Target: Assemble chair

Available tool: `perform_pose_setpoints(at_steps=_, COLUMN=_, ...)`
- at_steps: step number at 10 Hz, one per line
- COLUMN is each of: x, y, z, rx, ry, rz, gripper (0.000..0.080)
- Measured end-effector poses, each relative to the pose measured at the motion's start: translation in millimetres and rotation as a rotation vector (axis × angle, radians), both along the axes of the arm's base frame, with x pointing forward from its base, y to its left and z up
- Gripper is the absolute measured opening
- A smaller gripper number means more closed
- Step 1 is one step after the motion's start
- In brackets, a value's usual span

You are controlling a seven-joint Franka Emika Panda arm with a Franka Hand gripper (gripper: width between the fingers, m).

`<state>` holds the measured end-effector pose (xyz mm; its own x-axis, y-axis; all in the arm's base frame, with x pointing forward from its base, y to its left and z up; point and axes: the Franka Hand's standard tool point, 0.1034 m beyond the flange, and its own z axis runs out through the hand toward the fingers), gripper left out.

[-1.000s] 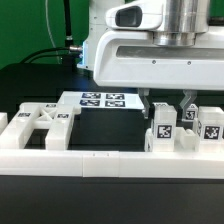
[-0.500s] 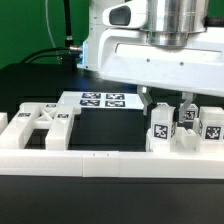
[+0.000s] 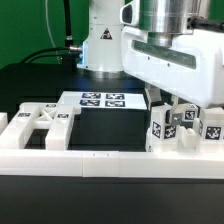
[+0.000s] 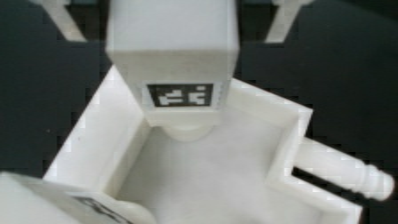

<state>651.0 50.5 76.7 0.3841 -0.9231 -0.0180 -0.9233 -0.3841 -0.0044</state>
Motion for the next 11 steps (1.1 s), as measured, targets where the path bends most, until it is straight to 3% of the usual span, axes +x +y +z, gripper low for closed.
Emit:
perform_pose_setpoints(at_steps=1, x=-0.3, y=0.2, z=-0.4, rx=0.0, ry=0.0, rz=0.01, gripper=0.0346)
perform_pose_setpoints(at_steps=2, x=-0.3, y=0.6, z=-0.5, rx=0.0, ry=-0.001, rz=0.045, gripper=0.0513)
perform_pose_setpoints(at_steps=3, x=-0.5, y=3.7, z=-0.1, rx=0.0, ry=-0.006, rz=0.095, gripper=0.0513)
perform_pose_setpoints(at_steps=4, x=0.1, y=6.9, z=0.5, rx=-0.005, ry=-0.016, rz=0.221, gripper=0.062)
perform_pose_setpoints(at_steps=11, x=1.9, y=7.3, z=-0.4, rx=-0.039, ry=-0.074, rz=0.858, gripper=0.0649)
